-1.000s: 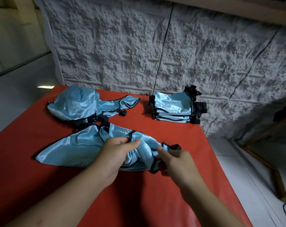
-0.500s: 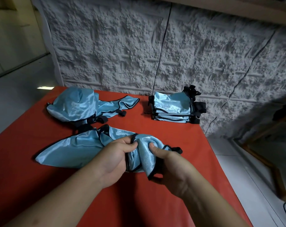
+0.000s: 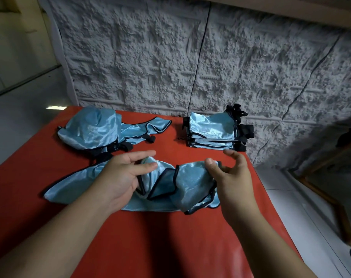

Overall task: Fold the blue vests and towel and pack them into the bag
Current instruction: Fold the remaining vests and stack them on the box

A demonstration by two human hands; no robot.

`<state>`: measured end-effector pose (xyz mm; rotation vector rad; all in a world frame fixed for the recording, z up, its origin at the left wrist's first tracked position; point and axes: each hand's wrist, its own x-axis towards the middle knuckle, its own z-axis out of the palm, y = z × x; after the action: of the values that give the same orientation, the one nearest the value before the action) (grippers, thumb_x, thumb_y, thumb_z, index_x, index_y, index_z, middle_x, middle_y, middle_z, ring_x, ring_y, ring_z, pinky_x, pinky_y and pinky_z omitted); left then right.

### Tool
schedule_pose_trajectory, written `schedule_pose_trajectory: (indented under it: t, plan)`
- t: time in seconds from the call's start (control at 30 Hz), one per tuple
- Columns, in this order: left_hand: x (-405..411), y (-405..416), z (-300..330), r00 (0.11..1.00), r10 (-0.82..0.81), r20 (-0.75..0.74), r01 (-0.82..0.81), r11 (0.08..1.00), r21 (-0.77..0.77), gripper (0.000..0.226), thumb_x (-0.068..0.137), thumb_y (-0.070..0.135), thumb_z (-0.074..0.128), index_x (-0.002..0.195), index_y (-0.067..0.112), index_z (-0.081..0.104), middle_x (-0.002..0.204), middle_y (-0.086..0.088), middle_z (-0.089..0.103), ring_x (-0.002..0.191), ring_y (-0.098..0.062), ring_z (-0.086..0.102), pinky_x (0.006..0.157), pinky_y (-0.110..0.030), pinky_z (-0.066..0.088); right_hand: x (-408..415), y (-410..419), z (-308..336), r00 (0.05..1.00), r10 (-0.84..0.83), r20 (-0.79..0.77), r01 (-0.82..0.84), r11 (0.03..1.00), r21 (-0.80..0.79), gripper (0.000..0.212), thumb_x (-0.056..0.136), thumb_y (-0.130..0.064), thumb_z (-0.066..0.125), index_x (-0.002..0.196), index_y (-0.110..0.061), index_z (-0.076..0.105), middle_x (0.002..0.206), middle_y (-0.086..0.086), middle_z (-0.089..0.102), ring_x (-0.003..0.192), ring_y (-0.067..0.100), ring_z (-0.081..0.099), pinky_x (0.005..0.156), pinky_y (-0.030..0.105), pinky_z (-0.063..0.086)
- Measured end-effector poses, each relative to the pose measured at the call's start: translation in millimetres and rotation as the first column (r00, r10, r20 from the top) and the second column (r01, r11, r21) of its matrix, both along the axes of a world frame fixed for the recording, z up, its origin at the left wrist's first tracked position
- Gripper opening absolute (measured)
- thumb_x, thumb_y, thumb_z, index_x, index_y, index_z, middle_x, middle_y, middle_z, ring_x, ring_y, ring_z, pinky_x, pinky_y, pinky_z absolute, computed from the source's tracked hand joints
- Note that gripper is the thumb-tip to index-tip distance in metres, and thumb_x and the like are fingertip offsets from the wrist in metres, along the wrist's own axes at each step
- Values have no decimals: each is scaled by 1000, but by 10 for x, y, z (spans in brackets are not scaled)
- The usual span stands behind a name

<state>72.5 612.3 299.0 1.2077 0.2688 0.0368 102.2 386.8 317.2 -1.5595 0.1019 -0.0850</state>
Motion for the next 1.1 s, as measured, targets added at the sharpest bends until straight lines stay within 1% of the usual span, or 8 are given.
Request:
schedule_pose_trajectory:
  t: [0.1,0.2,0.37,0.57,0.67,0.8,0.93,1.1]
  plan:
    - [-2,113,98,1000,-21,13,21,1000,6,63,56,-3,81,117,10,73,127,-15,67,122,-25,63,114,-44,42,5,-43,58,991,117,63,-116,993,-17,7,89,-11,75,94,-15,72,73,7,68,65,17,60,62,31,53]
    - [8,216,97,1000,13,21,-18,968,251,58,53,-1,87,107,18,78,120,-5,72,121,-18,63,113,-42,43,17,-103,89,978,209,7,-205,966,-156,20,78,-7,84,95,-15,78,86,6,78,81,20,74,79,35,62]
    - [43,342,-11,995,103,6,-70,634,770,39,65,15,94,98,29,79,103,6,74,101,-9,68,99,-37,53,86,-96,-18,963,268,26,-177,706,-686,44,72,-10,85,114,-21,77,101,-8,77,92,4,71,86,23,55]
    - [13,390,-29,997,60,-53,28,359,933,19,68,33,93,75,26,77,75,8,71,72,-8,65,64,-26,46,143,-68,-30,958,285,42,-139,585,-799,18,78,-12,76,90,-25,82,78,-6,76,72,9,68,67,26,52]
    - [3,431,-35,999,31,-26,14,351,936,22,68,36,92,71,25,73,75,6,69,72,-13,66,66,-30,50,156,-83,-24,956,286,59,-122,575,-809,7,81,-18,77,80,-24,81,68,-6,72,64,9,64,58,23,45]
    - [-20,424,-9,994,-25,103,-86,382,920,21,79,24,84,71,20,65,120,17,56,108,-3,54,91,-20,37,150,-90,-1,946,305,107,-87,561,-823,7,82,-20,78,75,-21,79,65,-4,67,64,13,62,59,26,44]
    - [-7,404,2,989,-66,131,-86,466,881,21,91,20,72,76,18,57,67,13,64,63,-6,60,66,-26,47,182,-100,-34,939,310,150,-49,552,-832,4,83,-15,77,80,-17,79,77,1,62,74,18,59,64,17,41]
    - [-24,367,71,986,-37,163,-119,532,838,21,84,20,80,75,18,61,66,-3,66,54,-8,54,58,-27,42,217,-110,-31,917,346,197,-13,520,-854,9,86,-15,77,95,-13,81,107,0,60,92,11,54,76,15,36]
